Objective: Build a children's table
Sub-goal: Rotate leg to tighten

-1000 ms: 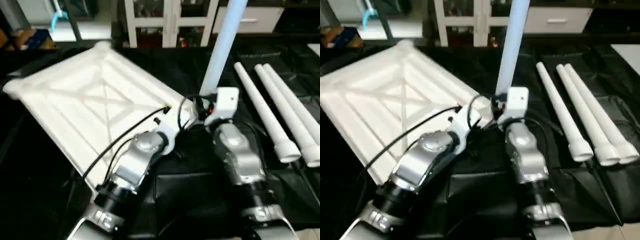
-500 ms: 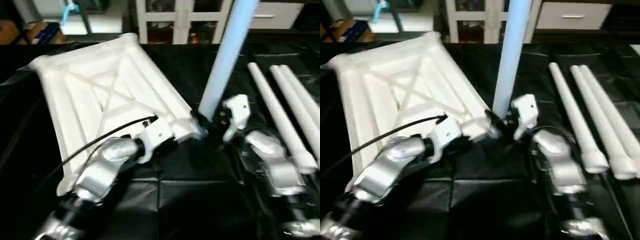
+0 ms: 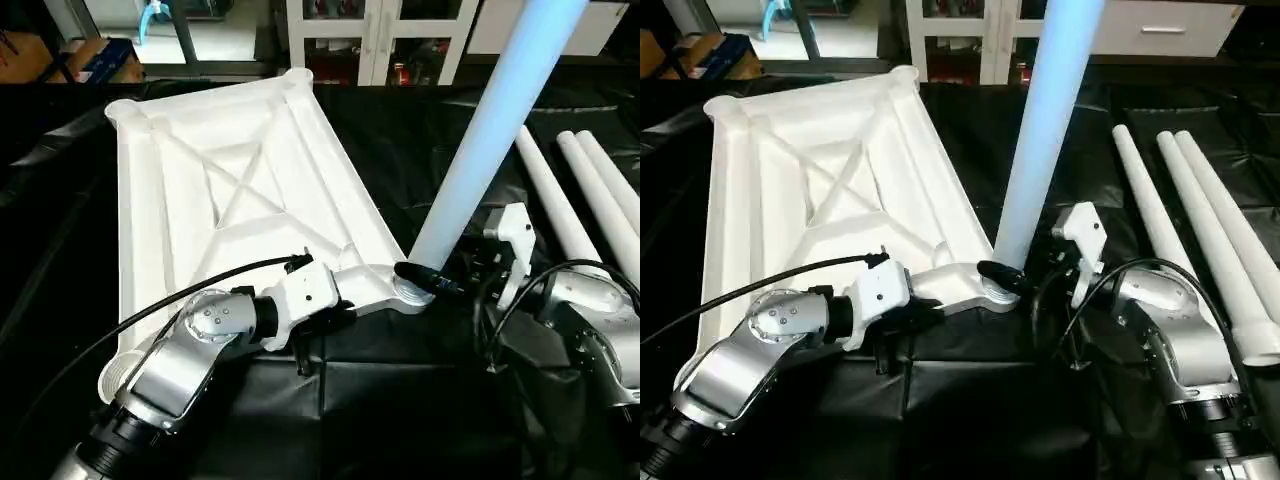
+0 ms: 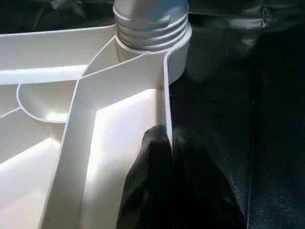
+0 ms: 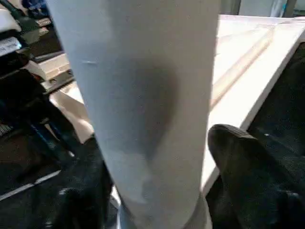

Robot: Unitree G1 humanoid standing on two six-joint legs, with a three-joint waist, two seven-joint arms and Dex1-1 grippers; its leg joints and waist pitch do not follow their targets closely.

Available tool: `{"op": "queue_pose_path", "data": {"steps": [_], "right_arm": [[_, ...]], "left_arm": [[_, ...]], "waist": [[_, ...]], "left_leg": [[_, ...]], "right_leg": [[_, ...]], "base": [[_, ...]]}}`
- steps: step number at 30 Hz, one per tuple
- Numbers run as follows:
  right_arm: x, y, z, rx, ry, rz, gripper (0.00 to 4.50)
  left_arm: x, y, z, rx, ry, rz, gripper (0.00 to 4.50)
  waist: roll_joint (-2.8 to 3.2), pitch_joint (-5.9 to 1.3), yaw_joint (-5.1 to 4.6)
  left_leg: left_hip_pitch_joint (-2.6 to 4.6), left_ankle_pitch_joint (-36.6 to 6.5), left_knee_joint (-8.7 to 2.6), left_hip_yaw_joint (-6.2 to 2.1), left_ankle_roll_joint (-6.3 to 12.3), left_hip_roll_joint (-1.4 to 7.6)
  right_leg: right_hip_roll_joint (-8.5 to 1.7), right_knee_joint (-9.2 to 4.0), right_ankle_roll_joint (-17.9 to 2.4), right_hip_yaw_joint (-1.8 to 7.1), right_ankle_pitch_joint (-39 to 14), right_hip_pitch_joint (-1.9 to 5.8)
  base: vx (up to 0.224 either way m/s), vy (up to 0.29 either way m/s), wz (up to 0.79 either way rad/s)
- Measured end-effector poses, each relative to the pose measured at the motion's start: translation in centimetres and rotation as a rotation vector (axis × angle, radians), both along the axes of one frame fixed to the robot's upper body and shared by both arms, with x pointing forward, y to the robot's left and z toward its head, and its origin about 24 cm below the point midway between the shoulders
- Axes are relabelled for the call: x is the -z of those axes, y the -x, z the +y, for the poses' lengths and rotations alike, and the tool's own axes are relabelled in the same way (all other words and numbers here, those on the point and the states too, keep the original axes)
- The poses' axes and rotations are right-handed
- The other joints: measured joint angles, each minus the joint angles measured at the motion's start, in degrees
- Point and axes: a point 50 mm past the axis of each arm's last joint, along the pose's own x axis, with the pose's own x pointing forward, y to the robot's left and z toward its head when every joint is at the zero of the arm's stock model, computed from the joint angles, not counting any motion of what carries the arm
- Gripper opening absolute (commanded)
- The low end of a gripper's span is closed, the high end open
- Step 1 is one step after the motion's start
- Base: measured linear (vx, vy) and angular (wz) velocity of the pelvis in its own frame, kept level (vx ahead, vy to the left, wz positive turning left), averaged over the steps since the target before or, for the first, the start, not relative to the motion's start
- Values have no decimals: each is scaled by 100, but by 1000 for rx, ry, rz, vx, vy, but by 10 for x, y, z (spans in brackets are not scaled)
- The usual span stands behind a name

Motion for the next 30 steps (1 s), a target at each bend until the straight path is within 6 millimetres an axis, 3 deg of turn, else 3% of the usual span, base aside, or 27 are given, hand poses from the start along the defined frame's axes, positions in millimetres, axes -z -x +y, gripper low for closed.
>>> {"op": "queue_pose_path", "data": {"steps": [9, 20, 30], "right_arm": [[1, 1, 1, -29, -17, 24, 214], [2, 2, 5, 8, -10, 12, 204], [14, -50, 44, 634, -85, -18, 194]], "left_arm": [[0, 0, 0, 1, 2, 2, 0], [0, 0, 0, -10, 0, 5, 0], [0, -35, -42, -316, 32, 43, 0]], "waist": [[1, -1, 3], [1, -10, -2], [-63, -25, -249]], "left_leg": [[0, 2, 2, 0, 4, 2], [1, 2, 9, 0, 4, 4], [75, 18, 20, -2, -66, 14]], "right_leg": [[0, 10, 0, -4, 0, -2], [0, 16, -1, -5, 0, -1], [3, -18, 34, -13, -20, 71]], "base": [[0, 0, 0], [0, 0, 0], [0, 0, 0]]}}
